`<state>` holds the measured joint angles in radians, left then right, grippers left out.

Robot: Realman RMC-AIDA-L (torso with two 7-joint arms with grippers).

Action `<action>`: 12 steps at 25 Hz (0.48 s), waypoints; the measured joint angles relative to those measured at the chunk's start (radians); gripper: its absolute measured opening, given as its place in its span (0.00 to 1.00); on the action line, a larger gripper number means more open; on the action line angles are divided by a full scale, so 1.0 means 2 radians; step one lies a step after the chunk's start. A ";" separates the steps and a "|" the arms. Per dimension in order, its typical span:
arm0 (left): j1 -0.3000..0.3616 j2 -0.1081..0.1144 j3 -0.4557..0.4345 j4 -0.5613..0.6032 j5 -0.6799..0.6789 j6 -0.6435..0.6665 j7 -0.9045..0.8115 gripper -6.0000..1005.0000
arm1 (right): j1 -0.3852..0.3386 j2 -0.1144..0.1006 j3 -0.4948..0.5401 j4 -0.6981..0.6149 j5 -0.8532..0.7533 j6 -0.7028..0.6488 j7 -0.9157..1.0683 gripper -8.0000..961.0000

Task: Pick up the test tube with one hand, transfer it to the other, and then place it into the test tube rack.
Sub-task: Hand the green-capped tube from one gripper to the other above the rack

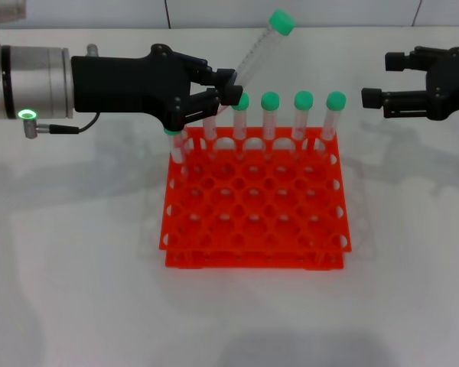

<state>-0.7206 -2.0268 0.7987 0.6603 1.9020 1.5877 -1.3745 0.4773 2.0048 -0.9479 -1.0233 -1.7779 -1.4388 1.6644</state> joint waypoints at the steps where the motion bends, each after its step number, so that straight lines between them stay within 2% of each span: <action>1: 0.000 0.000 0.000 0.000 0.000 0.000 0.000 0.21 | 0.000 0.000 0.000 0.000 0.000 0.000 0.000 0.88; 12: 0.000 -0.001 0.007 -0.001 0.007 -0.005 -0.003 0.21 | 0.002 0.001 0.000 -0.006 0.002 -0.004 0.006 0.88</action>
<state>-0.7210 -2.0280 0.8125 0.6580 1.9150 1.5775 -1.3812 0.4811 2.0062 -0.9480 -1.0357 -1.7746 -1.4466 1.6759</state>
